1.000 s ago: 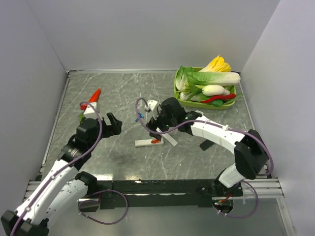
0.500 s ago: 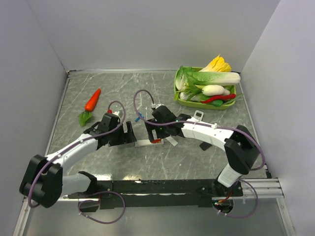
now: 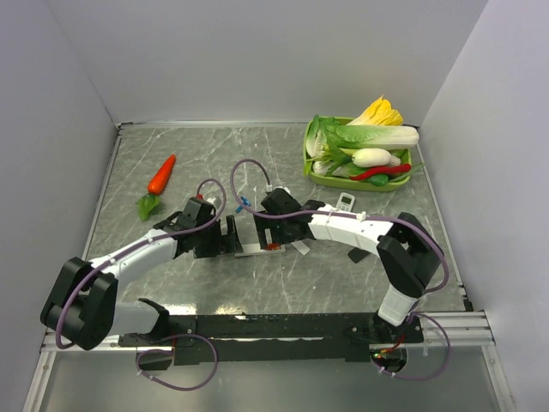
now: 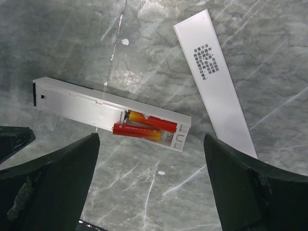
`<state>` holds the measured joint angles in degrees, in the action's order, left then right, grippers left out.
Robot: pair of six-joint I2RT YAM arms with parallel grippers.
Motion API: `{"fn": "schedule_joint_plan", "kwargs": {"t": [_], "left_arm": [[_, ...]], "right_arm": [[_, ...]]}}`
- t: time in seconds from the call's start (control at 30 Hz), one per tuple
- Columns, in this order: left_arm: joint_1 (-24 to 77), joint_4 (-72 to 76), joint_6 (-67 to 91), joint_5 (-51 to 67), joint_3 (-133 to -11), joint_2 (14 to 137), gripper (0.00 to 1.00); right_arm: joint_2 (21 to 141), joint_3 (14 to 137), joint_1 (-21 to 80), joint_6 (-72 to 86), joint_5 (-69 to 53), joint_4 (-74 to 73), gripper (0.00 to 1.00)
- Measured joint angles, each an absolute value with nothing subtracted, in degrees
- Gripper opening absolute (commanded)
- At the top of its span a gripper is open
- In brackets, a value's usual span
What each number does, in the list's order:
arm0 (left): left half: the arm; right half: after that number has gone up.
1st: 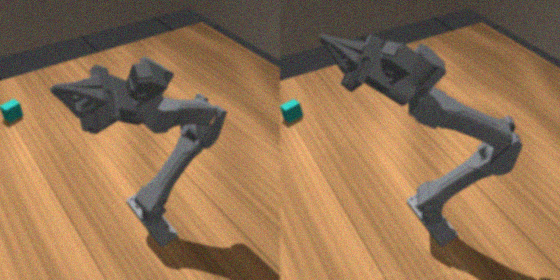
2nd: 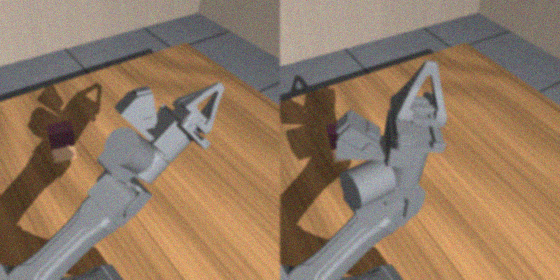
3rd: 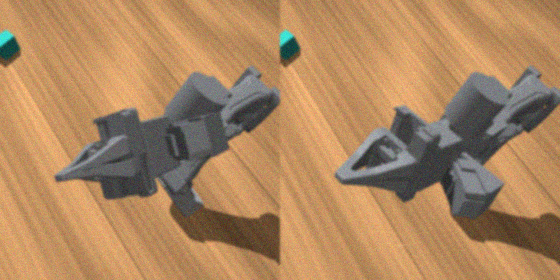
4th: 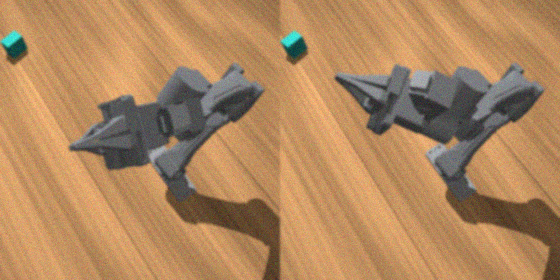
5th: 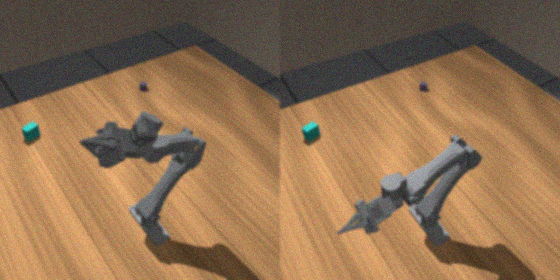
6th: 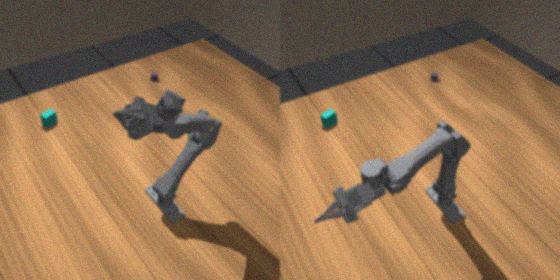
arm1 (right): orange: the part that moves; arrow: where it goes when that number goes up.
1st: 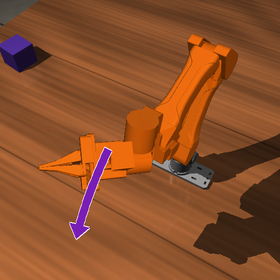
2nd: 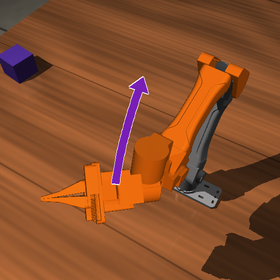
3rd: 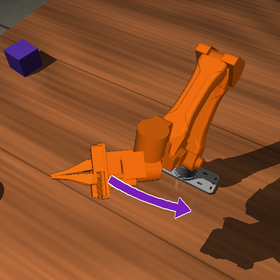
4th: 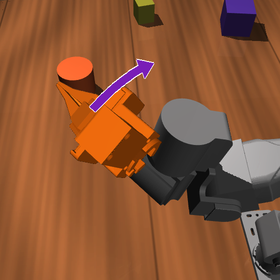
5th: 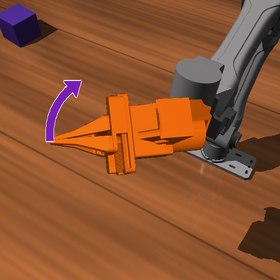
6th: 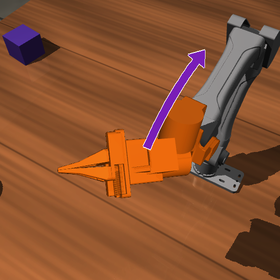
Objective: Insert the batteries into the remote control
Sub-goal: Load the battery into the remote control.
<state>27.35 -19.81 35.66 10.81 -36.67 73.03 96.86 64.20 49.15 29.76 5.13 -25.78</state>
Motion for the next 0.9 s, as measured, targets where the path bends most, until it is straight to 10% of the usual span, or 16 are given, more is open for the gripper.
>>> {"fn": "schedule_joint_plan", "kwargs": {"t": [0.9], "left_arm": [[29.10,-19.55,36.47,10.07,-37.67,76.03,0.99]], "right_arm": [[99.53,64.12,49.08,30.39,5.91,-25.76,0.94]]}}
